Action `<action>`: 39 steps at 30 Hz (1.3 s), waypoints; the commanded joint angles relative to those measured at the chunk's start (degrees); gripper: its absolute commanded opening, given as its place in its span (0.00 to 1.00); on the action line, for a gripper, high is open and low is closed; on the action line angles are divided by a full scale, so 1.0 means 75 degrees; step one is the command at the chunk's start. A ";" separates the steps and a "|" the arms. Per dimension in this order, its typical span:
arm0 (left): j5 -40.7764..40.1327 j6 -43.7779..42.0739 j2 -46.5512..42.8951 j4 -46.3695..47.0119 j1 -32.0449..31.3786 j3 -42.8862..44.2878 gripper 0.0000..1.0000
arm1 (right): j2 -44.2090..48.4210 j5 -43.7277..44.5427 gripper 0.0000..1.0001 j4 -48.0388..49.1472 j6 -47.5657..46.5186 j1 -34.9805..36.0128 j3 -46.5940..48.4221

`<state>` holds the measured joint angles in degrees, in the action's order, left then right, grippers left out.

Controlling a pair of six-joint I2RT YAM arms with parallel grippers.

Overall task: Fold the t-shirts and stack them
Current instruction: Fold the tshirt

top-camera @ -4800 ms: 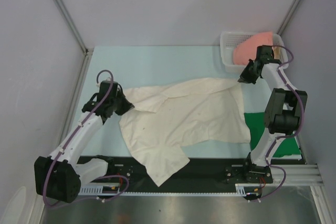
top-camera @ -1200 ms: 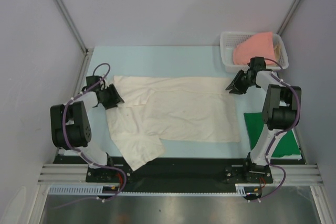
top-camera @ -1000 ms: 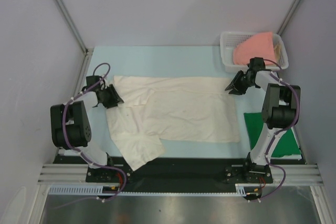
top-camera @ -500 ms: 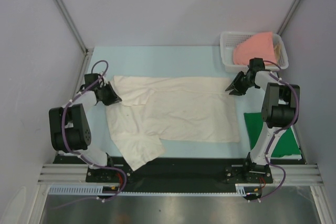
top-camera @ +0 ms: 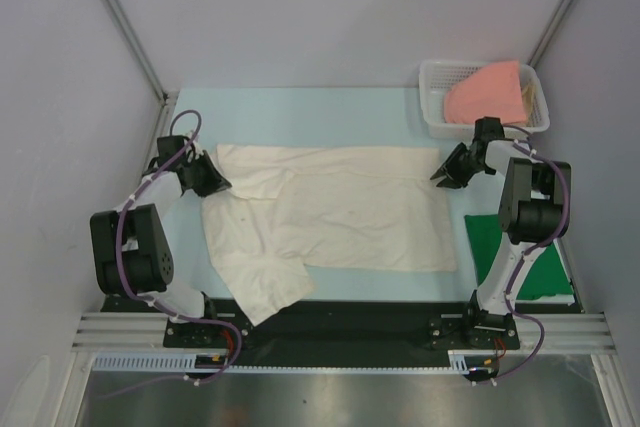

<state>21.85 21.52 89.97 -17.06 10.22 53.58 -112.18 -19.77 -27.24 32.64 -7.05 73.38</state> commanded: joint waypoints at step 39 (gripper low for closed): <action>-0.0065 0.0213 -0.1343 -0.0960 0.0032 0.0274 0.00 | 0.0027 0.0491 0.00 -0.0961 -0.0649 -0.0197 0.1009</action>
<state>22.15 23.49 83.44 -23.97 10.20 55.33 -113.65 -17.54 -33.54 29.28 -7.90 81.32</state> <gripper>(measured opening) 0.015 0.012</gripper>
